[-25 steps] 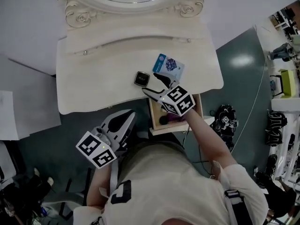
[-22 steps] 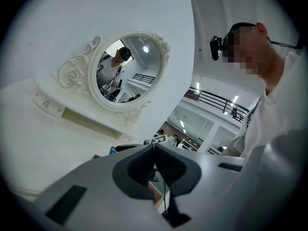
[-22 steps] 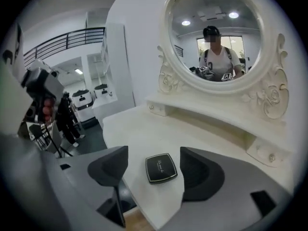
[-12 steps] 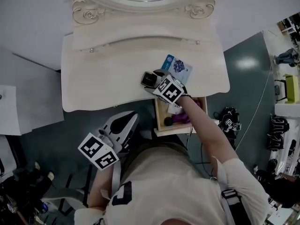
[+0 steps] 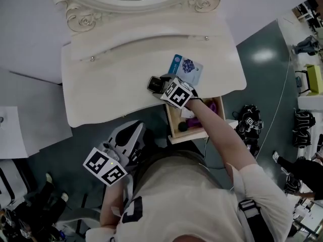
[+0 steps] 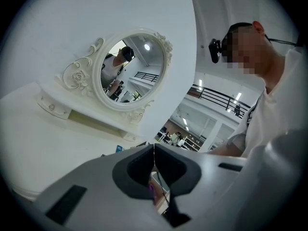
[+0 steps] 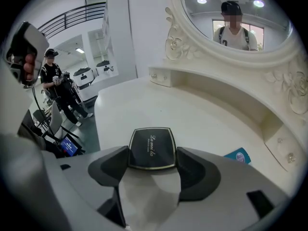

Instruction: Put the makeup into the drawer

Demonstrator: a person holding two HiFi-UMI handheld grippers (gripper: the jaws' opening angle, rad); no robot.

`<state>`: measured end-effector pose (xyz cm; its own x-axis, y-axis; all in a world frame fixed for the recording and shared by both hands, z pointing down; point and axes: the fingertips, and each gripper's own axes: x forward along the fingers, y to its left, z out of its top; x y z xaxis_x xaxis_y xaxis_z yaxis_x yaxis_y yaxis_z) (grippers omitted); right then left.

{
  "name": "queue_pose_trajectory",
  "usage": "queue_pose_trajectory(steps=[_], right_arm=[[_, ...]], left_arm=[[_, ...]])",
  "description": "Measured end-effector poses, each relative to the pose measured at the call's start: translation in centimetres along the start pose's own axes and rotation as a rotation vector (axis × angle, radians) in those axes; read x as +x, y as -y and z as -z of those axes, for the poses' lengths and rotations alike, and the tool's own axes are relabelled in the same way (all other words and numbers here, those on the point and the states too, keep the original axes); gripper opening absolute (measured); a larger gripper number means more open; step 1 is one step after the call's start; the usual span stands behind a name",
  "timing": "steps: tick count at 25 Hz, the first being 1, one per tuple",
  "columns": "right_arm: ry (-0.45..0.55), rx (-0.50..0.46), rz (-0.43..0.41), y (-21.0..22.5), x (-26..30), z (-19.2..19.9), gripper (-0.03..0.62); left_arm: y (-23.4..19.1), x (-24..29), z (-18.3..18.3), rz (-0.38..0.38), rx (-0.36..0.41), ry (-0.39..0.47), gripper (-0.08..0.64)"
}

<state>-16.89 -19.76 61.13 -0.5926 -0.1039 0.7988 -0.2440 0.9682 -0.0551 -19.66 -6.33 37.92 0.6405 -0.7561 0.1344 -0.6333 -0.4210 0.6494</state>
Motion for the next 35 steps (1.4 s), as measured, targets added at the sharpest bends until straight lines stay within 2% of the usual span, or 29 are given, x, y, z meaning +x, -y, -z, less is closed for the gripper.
queue_pose_trajectory(steps=[5,11,19,24,29,35], right_arm=[[0.015,0.051,0.074,0.1,-1.2,0.0,0.324],[0.1,0.116,0.123,-0.6,-4.6,-1.2,0.324],[0.18,0.169,0.187,-3.6,-9.4,-0.9,0.324],[0.203,0.201,0.214,-6.4,-12.0,-1.3,0.324],[0.227,0.229,0.226,-8.9,-13.6,-1.6,0.324],[0.257,0.259,0.246,-10.1,-15.7,-0.7,0.324]], left_arm=[[0.5,-0.4,-0.2,0.03,0.027,-0.009,0.058],[1.0,-0.9,-0.2,0.06,0.038,-0.015,0.058],[1.0,-1.6,-0.2,0.117,0.041,-0.002,0.058],[-0.1,-3.2,-1.5,0.121,0.066,-0.003,0.058],[-0.3,-4.4,-1.3,0.13,0.07,-0.039,0.058],[2.6,-2.5,1.5,0.209,0.092,-0.12,0.058]])
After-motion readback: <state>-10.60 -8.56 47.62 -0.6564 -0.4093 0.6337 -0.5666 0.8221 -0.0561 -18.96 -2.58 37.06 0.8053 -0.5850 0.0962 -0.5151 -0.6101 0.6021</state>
